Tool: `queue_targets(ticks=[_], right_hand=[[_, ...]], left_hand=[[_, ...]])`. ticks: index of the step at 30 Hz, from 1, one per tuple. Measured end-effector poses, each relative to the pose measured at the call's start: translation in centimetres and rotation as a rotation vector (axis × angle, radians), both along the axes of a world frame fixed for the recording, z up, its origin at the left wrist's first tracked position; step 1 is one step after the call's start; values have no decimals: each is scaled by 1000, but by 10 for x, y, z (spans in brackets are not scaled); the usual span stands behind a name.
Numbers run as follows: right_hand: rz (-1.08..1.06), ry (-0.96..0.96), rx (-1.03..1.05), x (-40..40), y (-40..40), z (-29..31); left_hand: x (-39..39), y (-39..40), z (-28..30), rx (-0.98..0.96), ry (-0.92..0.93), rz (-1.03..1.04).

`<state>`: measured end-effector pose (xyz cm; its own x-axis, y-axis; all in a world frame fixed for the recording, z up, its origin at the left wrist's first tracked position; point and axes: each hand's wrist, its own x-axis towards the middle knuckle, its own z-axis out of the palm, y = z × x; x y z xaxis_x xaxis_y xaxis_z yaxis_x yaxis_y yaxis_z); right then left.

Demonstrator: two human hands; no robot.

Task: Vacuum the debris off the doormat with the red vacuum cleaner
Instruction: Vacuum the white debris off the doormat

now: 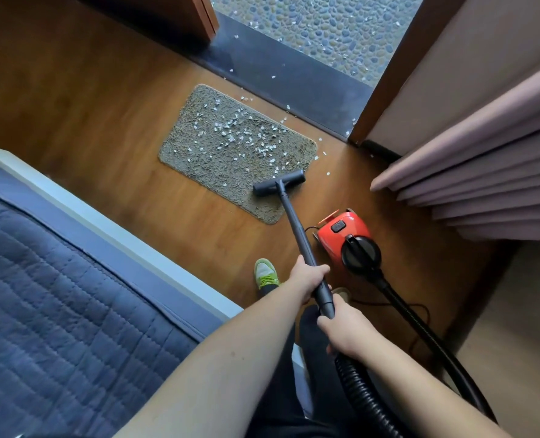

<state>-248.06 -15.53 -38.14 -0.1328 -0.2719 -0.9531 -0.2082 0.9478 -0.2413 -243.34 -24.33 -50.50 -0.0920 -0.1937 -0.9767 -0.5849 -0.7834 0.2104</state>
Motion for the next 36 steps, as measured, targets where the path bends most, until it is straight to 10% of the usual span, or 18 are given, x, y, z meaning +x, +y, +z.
queue_targets(ticks=[36], right_hand=[[245, -23, 28, 71, -116, -33]], left_hand=[[91, -106, -10, -21, -69, 188]])
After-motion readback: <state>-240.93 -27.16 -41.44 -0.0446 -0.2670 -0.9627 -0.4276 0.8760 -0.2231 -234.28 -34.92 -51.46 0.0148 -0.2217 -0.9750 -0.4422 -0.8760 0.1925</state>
